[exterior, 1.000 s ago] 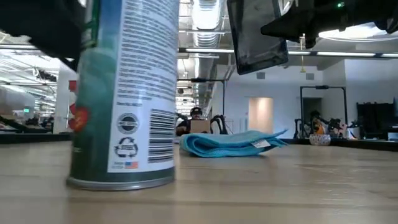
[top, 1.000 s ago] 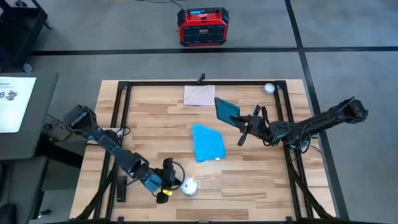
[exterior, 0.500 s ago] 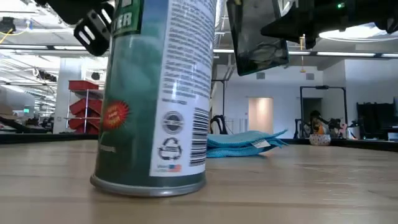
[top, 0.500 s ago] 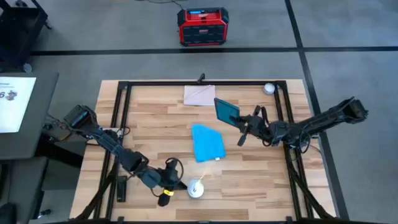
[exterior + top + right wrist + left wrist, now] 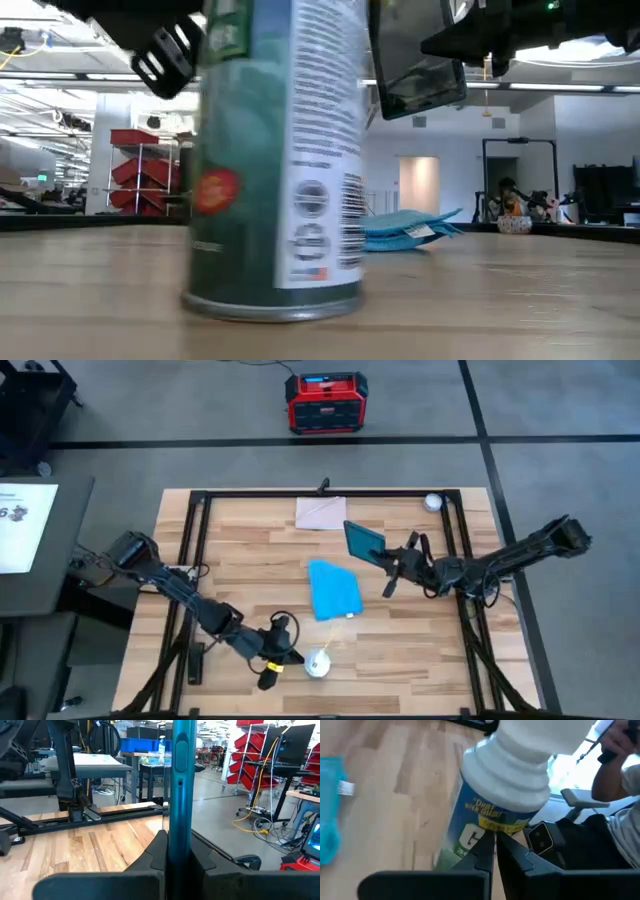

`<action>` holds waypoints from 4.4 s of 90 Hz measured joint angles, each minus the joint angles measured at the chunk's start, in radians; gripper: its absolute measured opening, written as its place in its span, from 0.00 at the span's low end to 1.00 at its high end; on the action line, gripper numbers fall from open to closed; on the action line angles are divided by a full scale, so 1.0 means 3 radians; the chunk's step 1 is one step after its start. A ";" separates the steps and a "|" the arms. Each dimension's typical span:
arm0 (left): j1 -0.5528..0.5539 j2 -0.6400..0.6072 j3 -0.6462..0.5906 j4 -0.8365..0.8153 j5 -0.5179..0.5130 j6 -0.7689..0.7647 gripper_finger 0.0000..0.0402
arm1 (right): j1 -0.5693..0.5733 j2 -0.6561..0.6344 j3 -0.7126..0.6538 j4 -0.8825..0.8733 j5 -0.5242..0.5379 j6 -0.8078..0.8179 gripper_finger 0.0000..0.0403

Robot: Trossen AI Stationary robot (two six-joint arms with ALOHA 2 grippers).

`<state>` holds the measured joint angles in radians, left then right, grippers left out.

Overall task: Apply microfiber cloth
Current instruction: Spray the back of the tablet using the spray bottle

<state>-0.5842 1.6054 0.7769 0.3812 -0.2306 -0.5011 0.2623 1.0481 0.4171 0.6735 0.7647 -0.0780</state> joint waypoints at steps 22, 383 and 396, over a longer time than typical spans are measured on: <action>-0.0087 -0.0052 0.0000 0.0013 0.0305 -0.0119 0.00 | 0.0006 0.0001 0.0000 -0.0028 0.0000 0.0003 0.02; 0.3304 -0.0825 -0.1466 0.1922 0.3456 -0.2021 0.22 | 0.0788 0.2250 0.3190 -0.4289 0.0800 -0.3017 0.02; 0.3285 -0.0473 -0.1357 0.2590 0.3772 -0.2473 0.27 | 0.0807 0.2353 0.3189 -0.4050 0.1118 -0.3556 0.02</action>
<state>0.4014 1.4636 0.3698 1.1583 0.9009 -1.2429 0.5043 1.7541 1.3739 -0.5414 1.1000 -1.1447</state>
